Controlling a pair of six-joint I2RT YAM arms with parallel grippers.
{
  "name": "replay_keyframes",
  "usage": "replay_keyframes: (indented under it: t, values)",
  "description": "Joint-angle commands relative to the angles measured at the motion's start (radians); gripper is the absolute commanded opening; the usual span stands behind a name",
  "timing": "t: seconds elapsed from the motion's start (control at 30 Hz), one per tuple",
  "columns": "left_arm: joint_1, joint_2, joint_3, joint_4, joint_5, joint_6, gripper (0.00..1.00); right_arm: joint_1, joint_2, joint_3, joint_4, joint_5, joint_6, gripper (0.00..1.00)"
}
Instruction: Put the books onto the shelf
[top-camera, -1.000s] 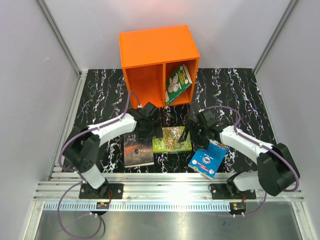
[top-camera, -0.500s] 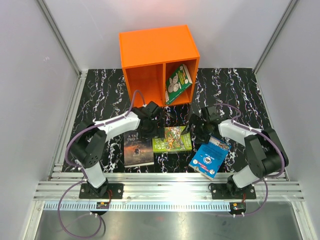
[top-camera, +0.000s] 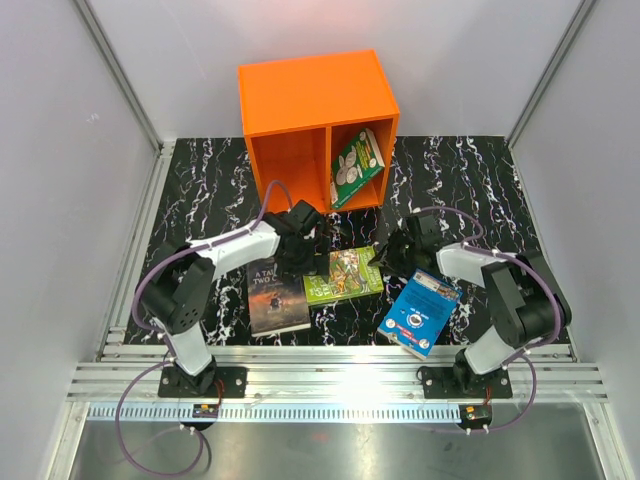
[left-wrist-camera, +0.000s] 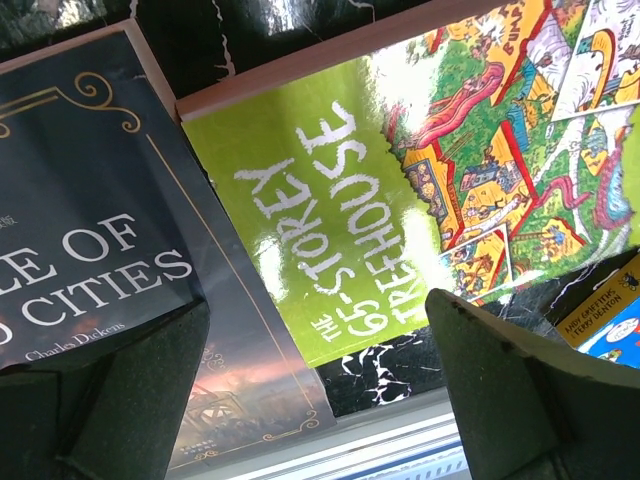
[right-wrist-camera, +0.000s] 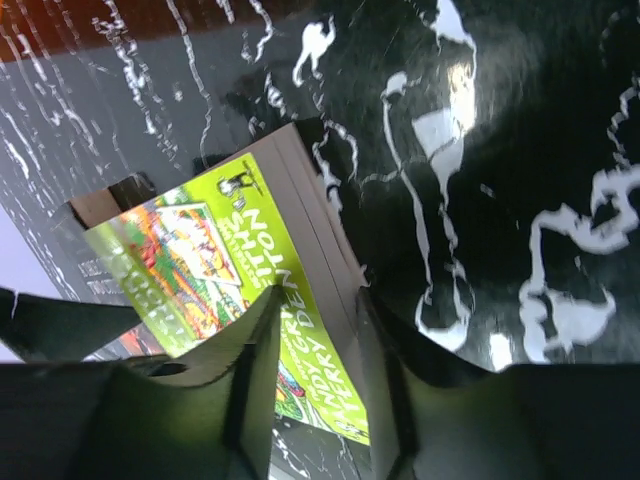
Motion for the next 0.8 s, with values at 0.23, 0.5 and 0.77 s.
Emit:
replay_keyframes:
  t: [0.23,0.5,0.77]
  values:
    - [-0.024,0.21,-0.032,0.123,0.175,0.016,0.99,0.049,-0.204,0.079,-0.057,-0.162,0.041,0.37]
    - [-0.023,0.198,-0.004,0.124,0.194,0.006,0.99,0.171,-0.135,0.061,0.066,-0.251,0.077,0.34]
    - [-0.024,0.181,-0.027,0.144,0.202,-0.014,0.99,0.271,-0.037,0.095,0.17,-0.318,0.108,0.42]
